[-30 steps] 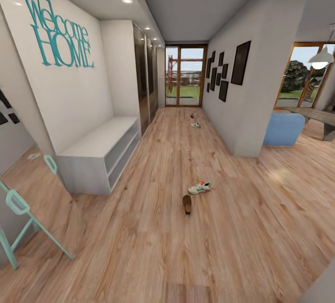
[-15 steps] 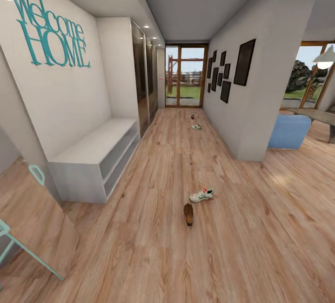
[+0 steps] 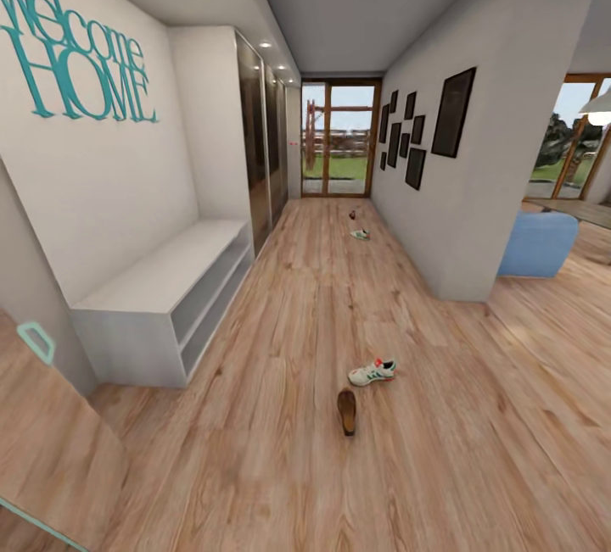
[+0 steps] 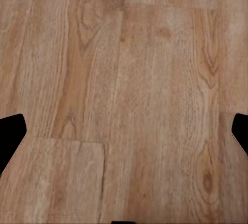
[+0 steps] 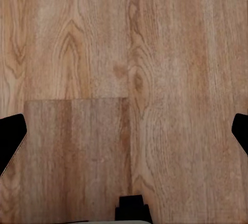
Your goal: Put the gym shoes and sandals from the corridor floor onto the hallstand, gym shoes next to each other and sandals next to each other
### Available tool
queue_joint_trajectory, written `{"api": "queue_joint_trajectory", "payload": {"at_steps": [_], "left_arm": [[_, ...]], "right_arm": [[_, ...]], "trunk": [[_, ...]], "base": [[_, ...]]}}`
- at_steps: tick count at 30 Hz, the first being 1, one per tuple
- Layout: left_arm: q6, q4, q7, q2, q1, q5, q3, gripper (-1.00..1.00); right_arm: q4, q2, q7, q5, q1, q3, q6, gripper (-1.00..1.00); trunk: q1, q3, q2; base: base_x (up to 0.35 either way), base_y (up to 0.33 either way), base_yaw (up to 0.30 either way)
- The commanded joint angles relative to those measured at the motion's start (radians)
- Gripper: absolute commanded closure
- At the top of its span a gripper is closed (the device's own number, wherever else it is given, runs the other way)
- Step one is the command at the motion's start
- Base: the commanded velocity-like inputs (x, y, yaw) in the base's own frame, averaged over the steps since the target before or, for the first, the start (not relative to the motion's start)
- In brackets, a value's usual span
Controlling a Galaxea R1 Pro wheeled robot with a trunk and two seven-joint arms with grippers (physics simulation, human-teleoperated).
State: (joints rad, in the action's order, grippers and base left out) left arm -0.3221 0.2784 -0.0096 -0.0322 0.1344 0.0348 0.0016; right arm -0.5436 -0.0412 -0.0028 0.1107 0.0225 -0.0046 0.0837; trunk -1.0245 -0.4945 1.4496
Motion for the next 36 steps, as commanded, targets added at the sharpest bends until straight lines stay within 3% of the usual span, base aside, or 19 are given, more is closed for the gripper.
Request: {"api": "queue_joint_trajectory", "payload": {"at_steps": [1, 20, 36], "left_arm": [[-0.003, -0.001, -0.001, 0.0, 0.001, 0.004, 0.0, -1.0], [-0.003, -0.001, -0.001, 0.0, 0.001, 0.004, 0.0, -1.0], [-0.003, -0.001, -0.001, 0.0, 0.001, 0.004, 0.0, -1.0]], "right_arm": [[0.001, 0.0, 0.0, 0.01, 0.001, 0.002, 0.004, -1.0], [0.0, 0.0, 0.004, 0.01, 0.001, 0.002, 0.004, -1.0], [-0.001, 0.0, 0.005, 0.011, 0.001, 0.002, 0.004, -1.0]], "trunk": [[-0.001, -0.001, 0.0], [-0.001, -0.001, 0.0], [-0.001, -0.001, 0.0]], "base": [[0.335, 0.0, 0.0], [0.335, 0.0, 0.0], [0.238, -0.139, 0.0]]}}
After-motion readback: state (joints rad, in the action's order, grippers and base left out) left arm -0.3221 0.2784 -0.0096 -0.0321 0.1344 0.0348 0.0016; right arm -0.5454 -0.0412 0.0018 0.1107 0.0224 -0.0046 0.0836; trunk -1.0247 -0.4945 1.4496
